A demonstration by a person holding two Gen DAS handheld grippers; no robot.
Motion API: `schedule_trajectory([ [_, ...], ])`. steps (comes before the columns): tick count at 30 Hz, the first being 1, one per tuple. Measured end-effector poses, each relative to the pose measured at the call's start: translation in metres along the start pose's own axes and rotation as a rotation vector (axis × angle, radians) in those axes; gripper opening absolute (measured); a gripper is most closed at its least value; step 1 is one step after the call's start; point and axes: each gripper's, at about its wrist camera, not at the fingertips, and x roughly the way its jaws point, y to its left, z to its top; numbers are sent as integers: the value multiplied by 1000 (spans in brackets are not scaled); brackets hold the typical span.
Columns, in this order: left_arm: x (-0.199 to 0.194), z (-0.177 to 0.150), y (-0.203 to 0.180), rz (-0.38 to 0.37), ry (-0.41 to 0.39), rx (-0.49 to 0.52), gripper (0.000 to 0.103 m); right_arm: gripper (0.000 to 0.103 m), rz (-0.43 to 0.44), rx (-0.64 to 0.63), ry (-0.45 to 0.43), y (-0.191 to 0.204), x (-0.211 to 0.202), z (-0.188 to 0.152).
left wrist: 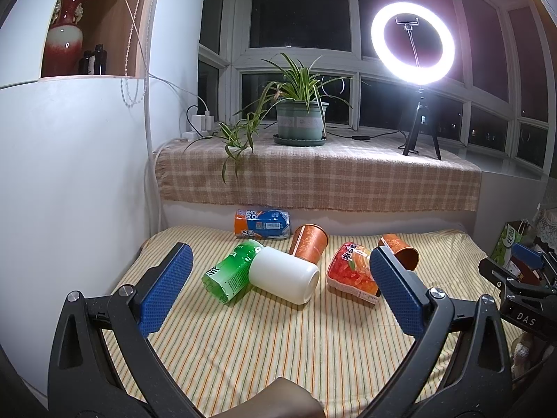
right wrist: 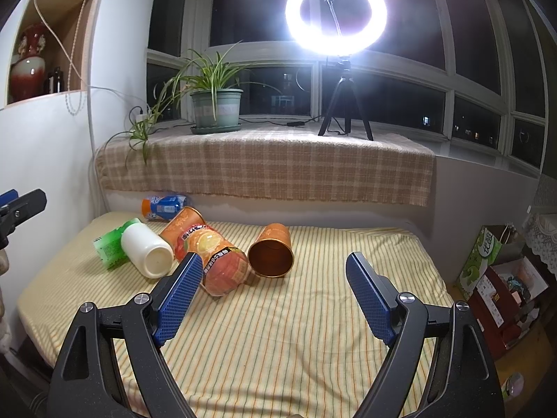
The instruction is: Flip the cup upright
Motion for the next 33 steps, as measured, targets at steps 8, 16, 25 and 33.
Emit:
schedule_trajectory([
  [8,1,-1,0,0,0,1,103,84,4,-7,-2,3,0,-3],
  [16,-8,8,5,3,4,-3,103,84,20,-19,5,7,5,0],
  [25,18,-1,16,12,27,-11,103,84,64,-50,24,20,22,8],
  [33,38,-10,36,45,63,-17,103,84,178,-86,63,39,55,21],
])
